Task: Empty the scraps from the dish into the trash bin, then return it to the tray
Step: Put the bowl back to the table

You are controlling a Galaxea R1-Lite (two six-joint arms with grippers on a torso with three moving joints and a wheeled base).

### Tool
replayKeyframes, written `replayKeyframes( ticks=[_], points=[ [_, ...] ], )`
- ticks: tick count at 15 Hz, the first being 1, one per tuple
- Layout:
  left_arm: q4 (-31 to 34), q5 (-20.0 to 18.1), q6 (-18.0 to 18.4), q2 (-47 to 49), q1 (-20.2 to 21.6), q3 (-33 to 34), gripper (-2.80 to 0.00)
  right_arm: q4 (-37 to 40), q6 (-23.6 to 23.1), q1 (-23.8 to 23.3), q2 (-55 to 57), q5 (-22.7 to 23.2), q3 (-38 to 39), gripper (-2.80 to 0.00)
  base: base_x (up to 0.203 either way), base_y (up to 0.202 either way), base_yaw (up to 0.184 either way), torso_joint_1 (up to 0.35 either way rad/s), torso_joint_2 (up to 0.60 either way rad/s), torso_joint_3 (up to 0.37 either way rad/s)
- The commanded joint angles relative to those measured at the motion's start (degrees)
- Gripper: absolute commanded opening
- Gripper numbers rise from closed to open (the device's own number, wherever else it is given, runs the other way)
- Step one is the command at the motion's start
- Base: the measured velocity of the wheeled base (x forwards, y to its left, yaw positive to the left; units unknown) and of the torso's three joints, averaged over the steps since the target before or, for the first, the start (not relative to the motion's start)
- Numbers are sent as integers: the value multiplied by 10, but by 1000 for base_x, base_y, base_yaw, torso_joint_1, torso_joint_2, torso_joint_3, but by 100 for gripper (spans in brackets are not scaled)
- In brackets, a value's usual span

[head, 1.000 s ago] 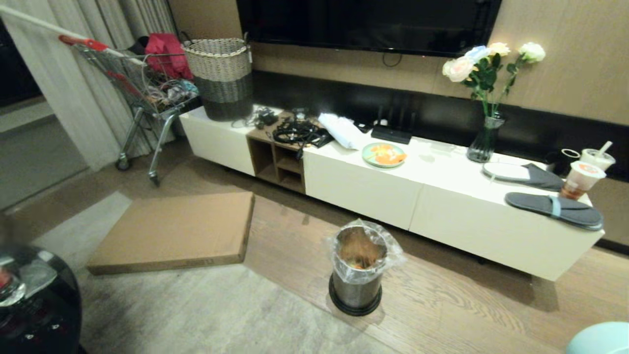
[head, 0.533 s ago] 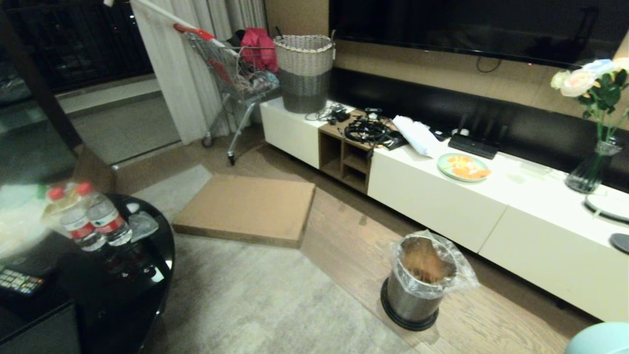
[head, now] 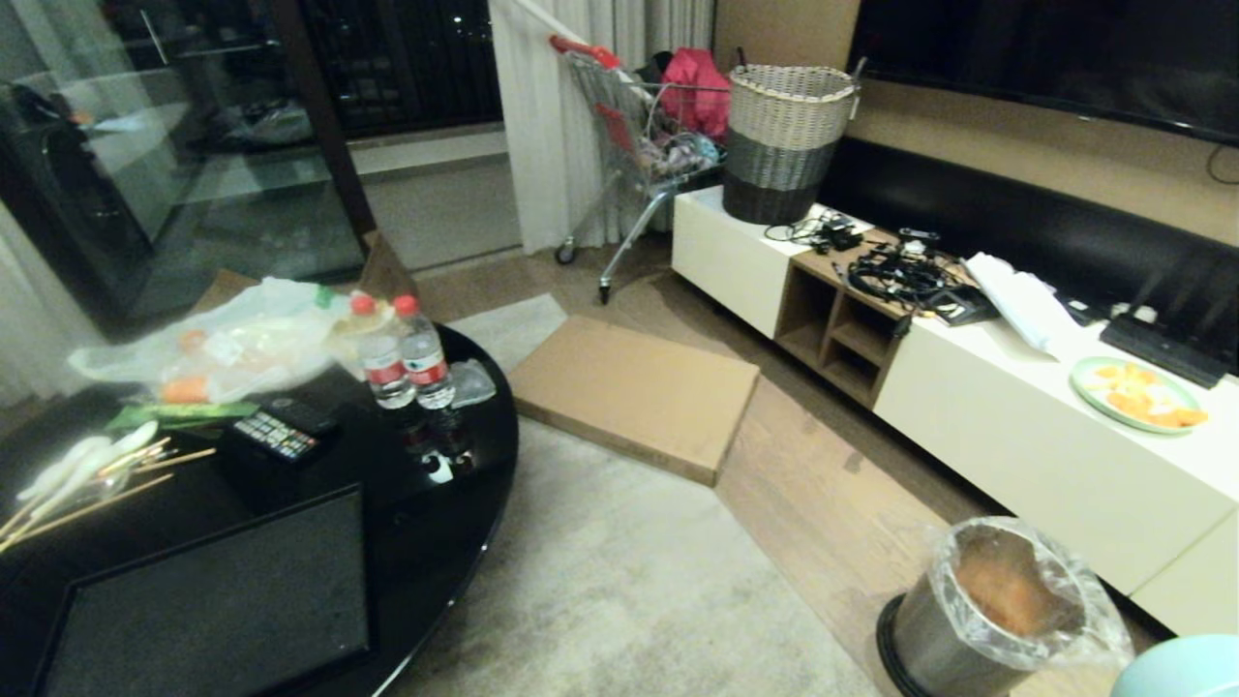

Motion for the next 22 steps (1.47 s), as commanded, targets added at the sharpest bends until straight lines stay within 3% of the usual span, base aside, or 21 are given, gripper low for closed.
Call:
replayKeyframes(
  ticks=[1, 22],
  points=[
    [0, 0, 0, 0, 0, 0, -280, -1, 0, 0, 1, 0, 0, -280, 0, -9, 169, 2, 5, 1],
    [0, 0, -1, 0, 0, 0, -280, -1, 0, -1, 1, 0, 0, -280, 0, -8, 163, 2, 2, 3]
  ],
)
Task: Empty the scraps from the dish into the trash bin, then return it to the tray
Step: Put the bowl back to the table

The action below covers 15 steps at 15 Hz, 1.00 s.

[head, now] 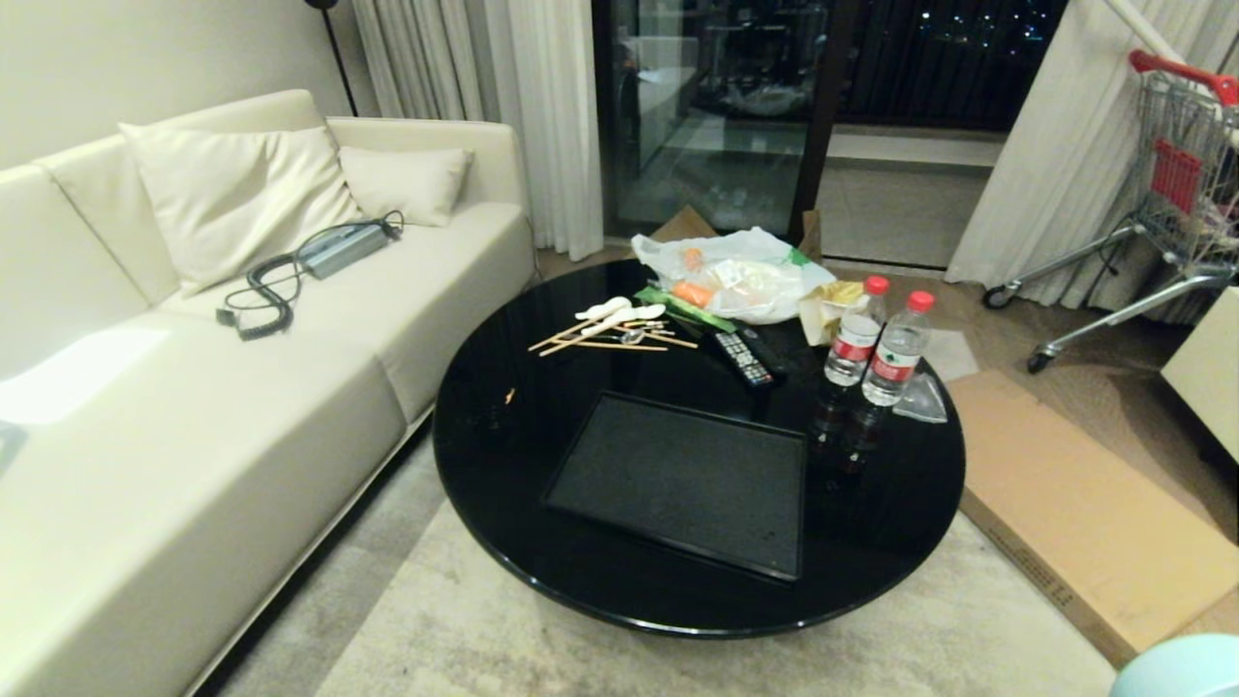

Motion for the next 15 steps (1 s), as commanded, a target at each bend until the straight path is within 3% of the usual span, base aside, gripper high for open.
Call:
replayKeyframes(
  ticks=[1, 12, 15],
  points=[
    [0, 0, 0, 0, 0, 0, -280, 0, 0, 1, 1, 0, 0, -280, 1, -3, 55, -2, 6, 6],
    [0, 0, 1, 0, 0, 0, -280, 0, 0, 0, 1, 0, 0, -280, 0, 0, 0, 0, 0, 0],
    [0, 0, 1, 0, 0, 0, -280, 0, 0, 0, 1, 0, 0, -280, 150, 0, -2, 6, 4, 6]
  ],
)
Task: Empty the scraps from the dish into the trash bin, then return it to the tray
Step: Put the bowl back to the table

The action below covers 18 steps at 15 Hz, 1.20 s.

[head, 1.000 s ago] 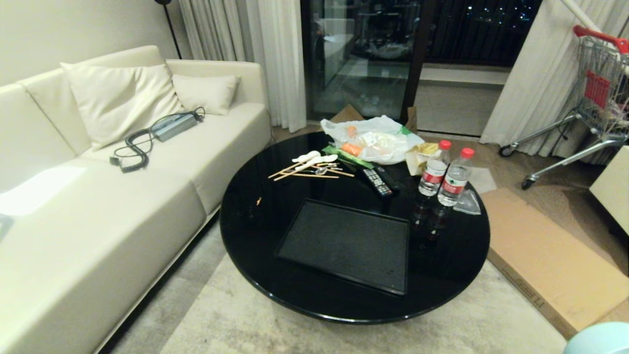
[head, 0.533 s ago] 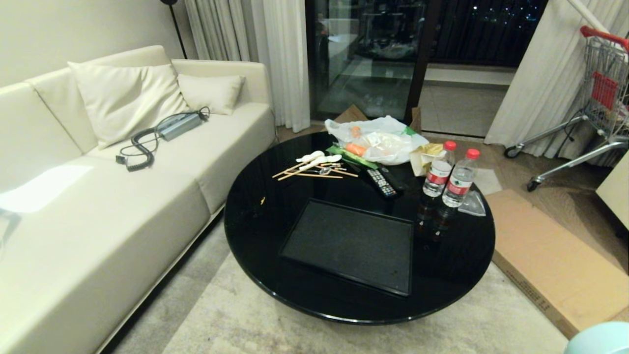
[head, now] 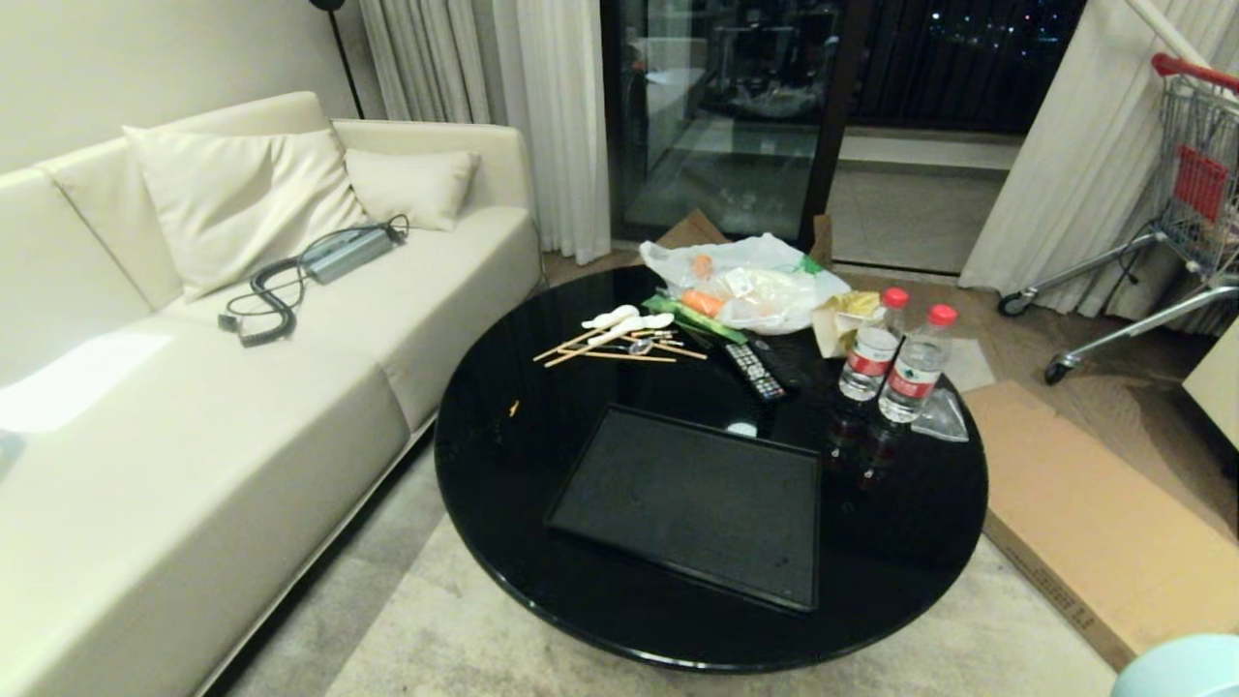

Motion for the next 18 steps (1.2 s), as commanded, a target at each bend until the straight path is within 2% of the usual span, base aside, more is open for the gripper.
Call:
replayKeyframes(
  ticks=[1, 8, 18],
  points=[
    [0, 0, 0, 0, 0, 0, -280, 0, 0, 0, 1, 0, 0, -280, 187, 0, -1, 40, 2, 7],
    [0, 0, -1, 0, 0, 0, -280, 0, 0, 0, 1, 0, 0, -280, 174, 0, -1, 3, 2, 0],
    [0, 0, -1, 0, 0, 0, -280, 0, -13, 0, 0, 1, 0, -280, 0, 0, 0, 0, 0, 0]
  ],
)
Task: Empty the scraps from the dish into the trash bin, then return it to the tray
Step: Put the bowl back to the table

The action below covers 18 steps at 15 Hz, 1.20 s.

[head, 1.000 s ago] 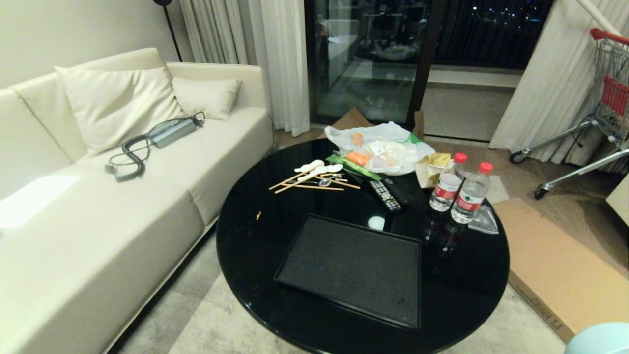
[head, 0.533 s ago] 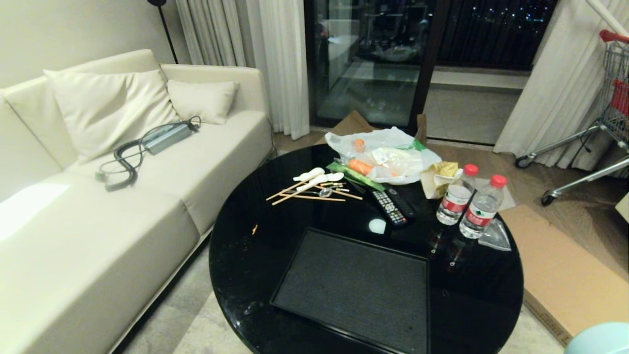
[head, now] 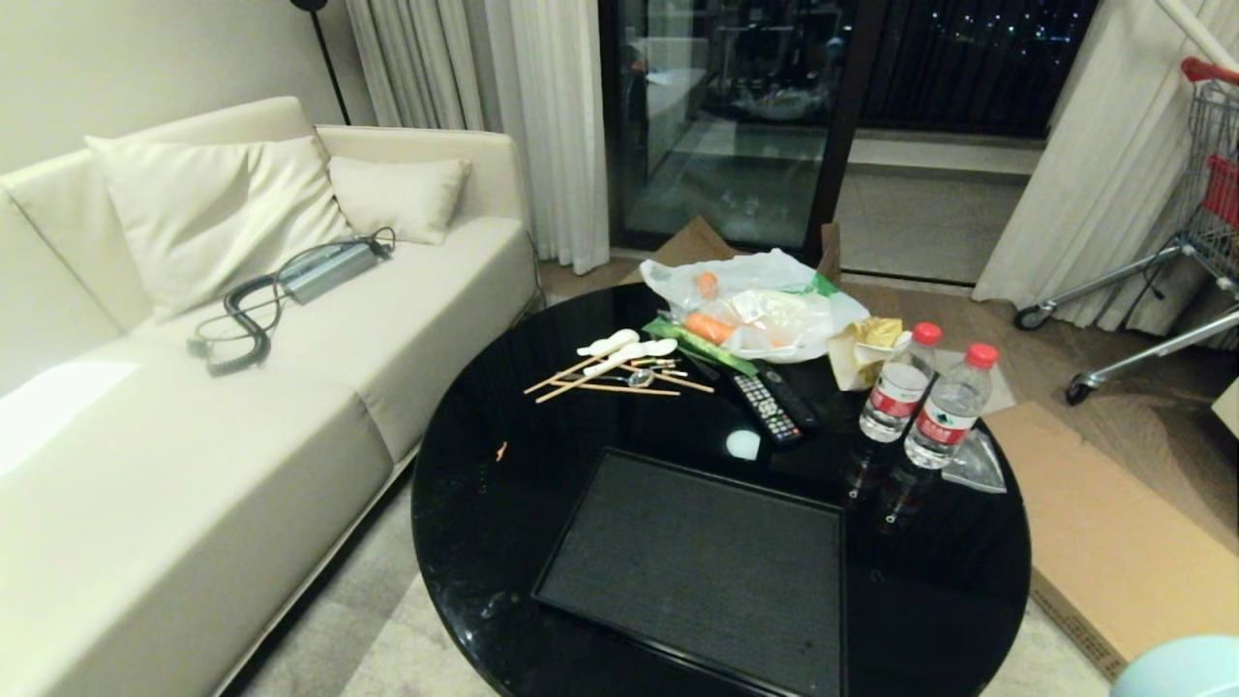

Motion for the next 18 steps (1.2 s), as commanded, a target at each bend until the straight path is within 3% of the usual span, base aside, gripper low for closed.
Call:
replayKeyframes(
  ticks=[1, 6, 12, 18],
  points=[
    [0, 0, 0, 0, 0, 0, -280, -2, -9, 0, 0, 0, -2, -280, 0, 0, 0, 0, 0, 0],
    [0, 0, 0, 0, 0, 0, -280, 5, -15, 0, 40, 39, -94, -280, 0, 0, 0, 0, 0, 0],
    [0, 0, 0, 0, 0, 0, -280, 11, -62, 1, 260, 99, -236, -280, 0, 0, 0, 0, 0, 0],
    [0, 0, 0, 0, 0, 0, -280, 7, -102, 9, 471, 164, -297, -280, 0, 0, 0, 0, 0, 0]
  ],
)
